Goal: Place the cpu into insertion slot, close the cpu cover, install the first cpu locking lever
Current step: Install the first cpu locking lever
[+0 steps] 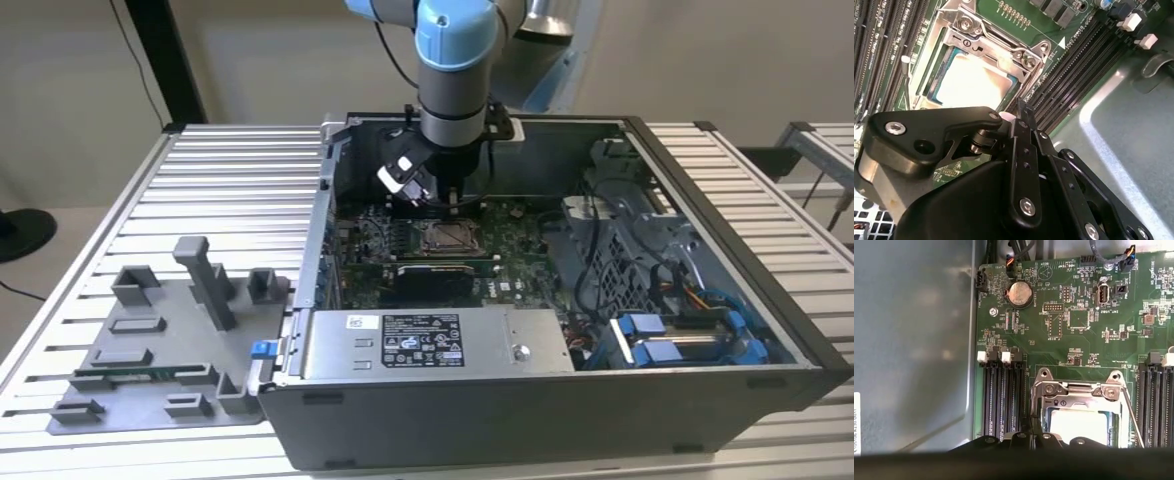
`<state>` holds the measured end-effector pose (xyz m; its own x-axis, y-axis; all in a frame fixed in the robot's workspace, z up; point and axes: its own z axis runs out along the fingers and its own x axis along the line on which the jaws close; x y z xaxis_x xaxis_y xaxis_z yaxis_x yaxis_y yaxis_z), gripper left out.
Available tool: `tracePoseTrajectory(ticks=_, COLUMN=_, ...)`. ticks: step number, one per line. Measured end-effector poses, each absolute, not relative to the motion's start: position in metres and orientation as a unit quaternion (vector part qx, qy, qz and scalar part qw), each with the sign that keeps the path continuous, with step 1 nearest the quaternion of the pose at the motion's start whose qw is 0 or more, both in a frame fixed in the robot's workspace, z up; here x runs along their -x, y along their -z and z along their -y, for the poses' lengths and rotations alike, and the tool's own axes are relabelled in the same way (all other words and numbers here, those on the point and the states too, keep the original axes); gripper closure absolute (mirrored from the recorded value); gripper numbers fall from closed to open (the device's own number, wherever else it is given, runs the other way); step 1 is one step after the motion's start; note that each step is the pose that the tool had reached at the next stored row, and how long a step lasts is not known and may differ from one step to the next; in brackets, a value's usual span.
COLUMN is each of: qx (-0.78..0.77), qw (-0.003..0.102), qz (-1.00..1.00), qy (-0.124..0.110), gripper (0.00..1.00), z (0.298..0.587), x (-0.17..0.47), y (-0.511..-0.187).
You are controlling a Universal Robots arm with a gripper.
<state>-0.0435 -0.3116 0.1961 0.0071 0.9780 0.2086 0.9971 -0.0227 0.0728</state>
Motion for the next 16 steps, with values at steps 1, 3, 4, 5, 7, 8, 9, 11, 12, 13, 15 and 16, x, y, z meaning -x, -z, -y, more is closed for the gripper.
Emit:
tracePoseTrajectory(ticks=1, qx=0.708, qw=0.048, qz=0.698, qy=0.101, gripper=1.0, z=0.3114, x=0.0429, y=-0.1954)
tracePoseTrajectory(ticks=3, qx=0.707, qw=0.048, qz=0.698, qy=0.101, gripper=1.0, z=0.3115, x=0.0426, y=-0.1949)
tracePoseTrajectory(ticks=4, qx=0.707, qw=0.048, qz=0.698, qy=0.1, gripper=1.0, z=0.3116, x=0.0424, y=-0.1948)
tracePoseTrajectory(ticks=5, qx=0.707, qw=0.048, qz=0.698, qy=0.1, gripper=1.0, z=0.3115, x=0.0423, y=-0.1949)
tracePoseTrajectory(ticks=7, qx=0.706, qw=0.048, qz=0.699, qy=0.101, gripper=1.0, z=0.3112, x=0.0421, y=-0.1951)
tracePoseTrajectory(ticks=8, qx=0.705, qw=0.05, qz=0.699, qy=0.103, gripper=1.0, z=0.3114, x=0.0421, y=-0.1954)
tracePoseTrajectory(ticks=9, qx=0.705, qw=0.052, qz=0.7, qy=0.106, gripper=1.0, z=0.3113, x=0.042, y=-0.1954)
tracePoseTrajectory(ticks=11, qx=0.703, qw=0.055, qz=0.7, qy=0.113, gripper=1.0, z=0.3108, x=0.0417, y=-0.1948)
tracePoseTrajectory(ticks=12, qx=0.702, qw=0.055, qz=0.7, qy=0.115, gripper=1.0, z=0.3108, x=0.0417, y=-0.195)
tracePoseTrajectory(ticks=13, qx=0.702, qw=0.056, qz=0.7, qy=0.117, gripper=1.0, z=0.3107, x=0.0416, y=-0.1953)
tracePoseTrajectory(ticks=15, qx=0.702, qw=0.058, qz=0.7, qy=0.119, gripper=1.0, z=0.3102, x=0.0413, y=-0.1989)
tracePoseTrajectory(ticks=16, qx=0.702, qw=0.058, qz=0.7, qy=0.119, gripper=1.0, z=0.3104, x=0.0414, y=-0.2026)
